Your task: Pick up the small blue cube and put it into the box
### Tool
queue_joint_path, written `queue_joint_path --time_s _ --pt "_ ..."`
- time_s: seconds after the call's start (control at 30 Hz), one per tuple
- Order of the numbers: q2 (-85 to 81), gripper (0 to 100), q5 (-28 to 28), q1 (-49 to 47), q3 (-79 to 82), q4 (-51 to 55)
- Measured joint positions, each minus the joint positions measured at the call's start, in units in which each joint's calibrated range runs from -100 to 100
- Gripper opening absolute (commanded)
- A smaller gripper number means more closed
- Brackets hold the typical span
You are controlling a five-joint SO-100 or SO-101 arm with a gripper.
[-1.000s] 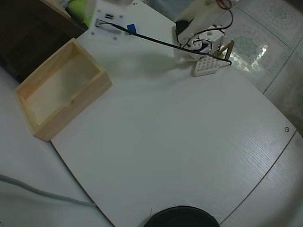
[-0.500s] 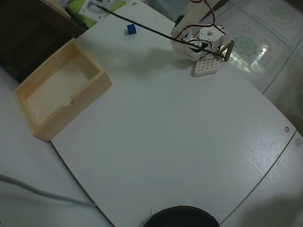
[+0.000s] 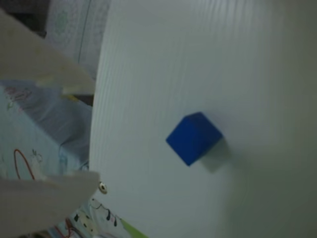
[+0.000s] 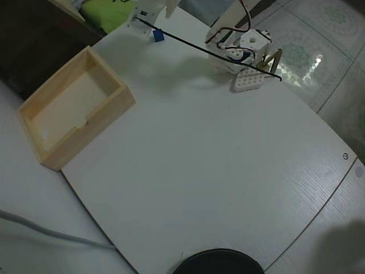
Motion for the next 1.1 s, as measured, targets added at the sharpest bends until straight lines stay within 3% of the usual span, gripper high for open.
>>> queue_joint_path --time_s 0.33,1.1 --pt "0.0 27 2.9 -0.3 7.3 -6.8" --pt "4.6 28 6.7 -1.2 16.9 -18.3"
